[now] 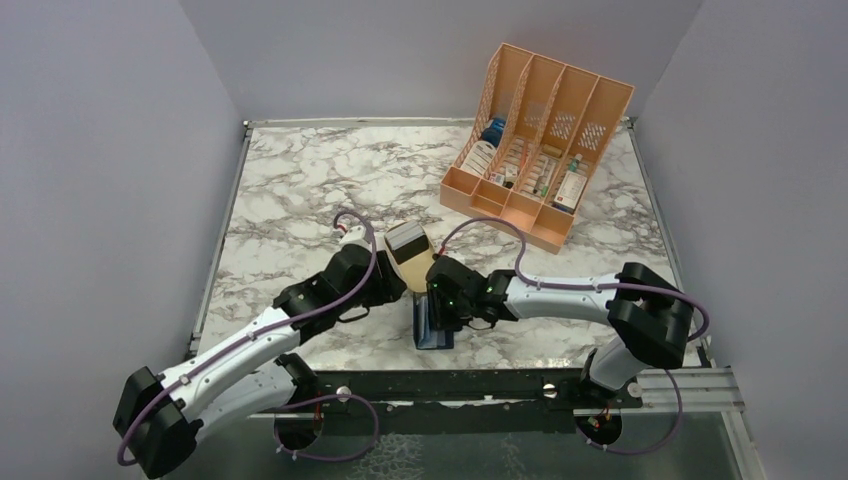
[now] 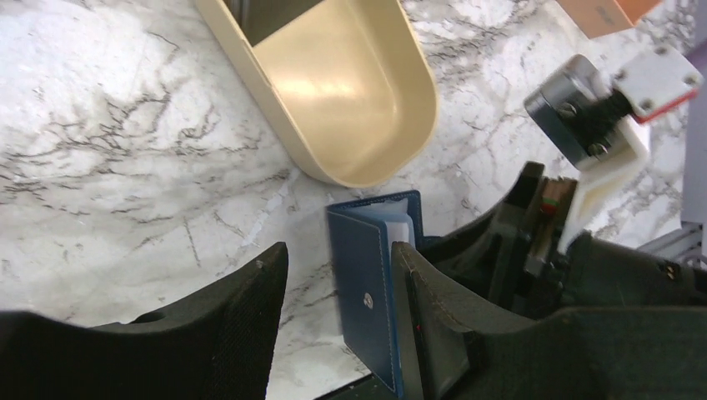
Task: Put the credit cards into the card holder
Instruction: Turn over the card slot in the card holder.
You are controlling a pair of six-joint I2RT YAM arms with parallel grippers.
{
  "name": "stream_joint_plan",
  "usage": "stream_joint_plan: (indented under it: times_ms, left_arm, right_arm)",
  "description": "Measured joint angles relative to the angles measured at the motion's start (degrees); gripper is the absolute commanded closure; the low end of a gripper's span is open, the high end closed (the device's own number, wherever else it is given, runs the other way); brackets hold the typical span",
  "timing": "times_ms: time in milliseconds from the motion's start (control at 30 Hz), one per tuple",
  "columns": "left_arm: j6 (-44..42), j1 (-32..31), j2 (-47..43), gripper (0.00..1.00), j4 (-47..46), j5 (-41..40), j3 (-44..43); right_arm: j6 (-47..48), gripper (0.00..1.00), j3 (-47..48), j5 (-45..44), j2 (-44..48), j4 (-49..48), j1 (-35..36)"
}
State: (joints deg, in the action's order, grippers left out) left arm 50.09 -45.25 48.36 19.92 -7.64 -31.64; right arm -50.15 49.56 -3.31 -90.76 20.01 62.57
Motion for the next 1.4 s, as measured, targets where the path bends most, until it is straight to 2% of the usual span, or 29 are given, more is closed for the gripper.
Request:
stream_joint_plan:
  times_ms: [100, 267, 367, 567, 833, 1167, 1400]
  left_arm:
    - [-2.0, 3.8, 2.8, 0.52, 0.2, 1.4, -1.4]
    - [-5.6, 16.0, 4.9, 0.54, 0.0, 6.3, -2.7]
    - [-7.5, 19.4, 6.5, 0.54, -0.1, 8.6, -3.5]
    - [-8.9, 20.4, 8.3, 0.54, 0.1, 12.8, -3.6]
    - [-9.5, 20.5, 6.7, 0.52, 0.3, 16.1, -1.6]
    - [-12.5, 23.5, 10.2, 0.52, 0.5, 18.1, -1.7]
    - [-10.9, 23.7, 10.6, 0.53, 1.5, 21.2, 0.7]
  right_arm:
    - [0.4, 0.63, 1.0, 1.3, -0.6, -1.4, 0.0]
    - [0.5, 0.62, 2.5, 3.3, -1.5, -3.8, 0.0]
    - [0.5, 0.6, 3.7, 4.1, -1.8, -4.2, 0.0]
    - [0.5, 0.6, 7.1, 4.5, -5.1, -3.9, 0.0]
    - [0.5, 0.52, 8.3, 5.3, -9.1, -3.3, 0.0]
    - [0.9, 0.52, 13.7, 3.1, -12.4, 2.9, 0.2]
    - [1.0, 0.53, 15.8, 0.8, -13.6, 6.0, 0.8]
